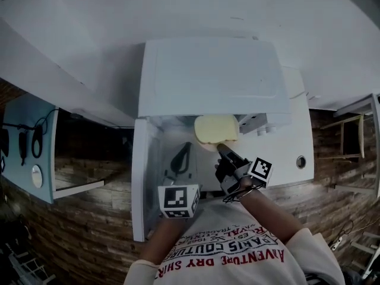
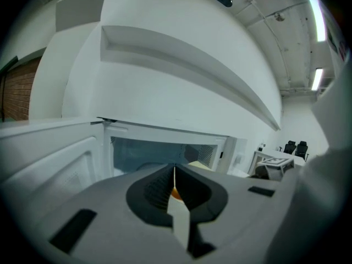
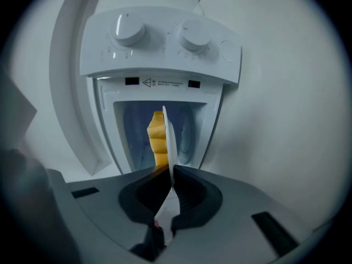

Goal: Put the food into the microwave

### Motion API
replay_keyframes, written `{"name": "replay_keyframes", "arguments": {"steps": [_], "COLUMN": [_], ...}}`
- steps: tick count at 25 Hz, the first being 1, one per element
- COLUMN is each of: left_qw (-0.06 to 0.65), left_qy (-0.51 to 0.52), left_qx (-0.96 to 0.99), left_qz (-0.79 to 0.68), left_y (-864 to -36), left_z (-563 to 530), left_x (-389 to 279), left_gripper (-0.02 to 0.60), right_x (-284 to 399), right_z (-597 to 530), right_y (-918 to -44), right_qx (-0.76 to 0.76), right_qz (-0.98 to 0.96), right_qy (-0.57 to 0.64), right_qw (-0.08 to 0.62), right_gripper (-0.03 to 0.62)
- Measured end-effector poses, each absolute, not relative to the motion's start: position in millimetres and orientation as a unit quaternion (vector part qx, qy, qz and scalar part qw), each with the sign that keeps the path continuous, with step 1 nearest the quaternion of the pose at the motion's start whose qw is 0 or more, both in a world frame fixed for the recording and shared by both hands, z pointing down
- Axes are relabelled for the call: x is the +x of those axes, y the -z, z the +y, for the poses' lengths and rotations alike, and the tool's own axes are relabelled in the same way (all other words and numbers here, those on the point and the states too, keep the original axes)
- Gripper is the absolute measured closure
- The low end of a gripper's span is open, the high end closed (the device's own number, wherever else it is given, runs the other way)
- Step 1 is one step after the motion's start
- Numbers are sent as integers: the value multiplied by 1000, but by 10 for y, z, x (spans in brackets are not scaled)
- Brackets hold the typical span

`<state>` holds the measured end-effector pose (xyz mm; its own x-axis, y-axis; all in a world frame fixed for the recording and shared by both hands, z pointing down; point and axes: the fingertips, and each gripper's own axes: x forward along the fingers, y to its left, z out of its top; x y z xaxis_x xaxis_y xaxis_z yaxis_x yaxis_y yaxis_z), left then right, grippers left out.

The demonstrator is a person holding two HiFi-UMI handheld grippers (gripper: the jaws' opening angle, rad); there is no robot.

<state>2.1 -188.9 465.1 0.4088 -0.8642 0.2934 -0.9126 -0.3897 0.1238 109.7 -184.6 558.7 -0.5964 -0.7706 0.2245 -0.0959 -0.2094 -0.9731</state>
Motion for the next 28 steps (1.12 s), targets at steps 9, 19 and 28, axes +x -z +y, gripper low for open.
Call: {"name": "replay_keyframes", "arguments": {"steps": [9,19,28], "left_qw": [157,156,160], "left_qy": [-97,-113,-120], "left_qx": [803,784,786], "left_qz": [-566,-590,-585], "left_y": [-4837,-4912,-4914], "left_z": [-1928,-1977,-2028], "left_x": [-103,-351,-337], "left_gripper": [572,572,572], "right_x": [911,720,613], "right_z": [-2230,-2663,-2923], "right_y": [-5815,-6032,-6030], "right_qx": [-375,-377,-375], "right_qz": [580,574,567], "right_qy": [683,682,687], "right_qw": [236,250,257], "right_gripper": [571,569,566]}}
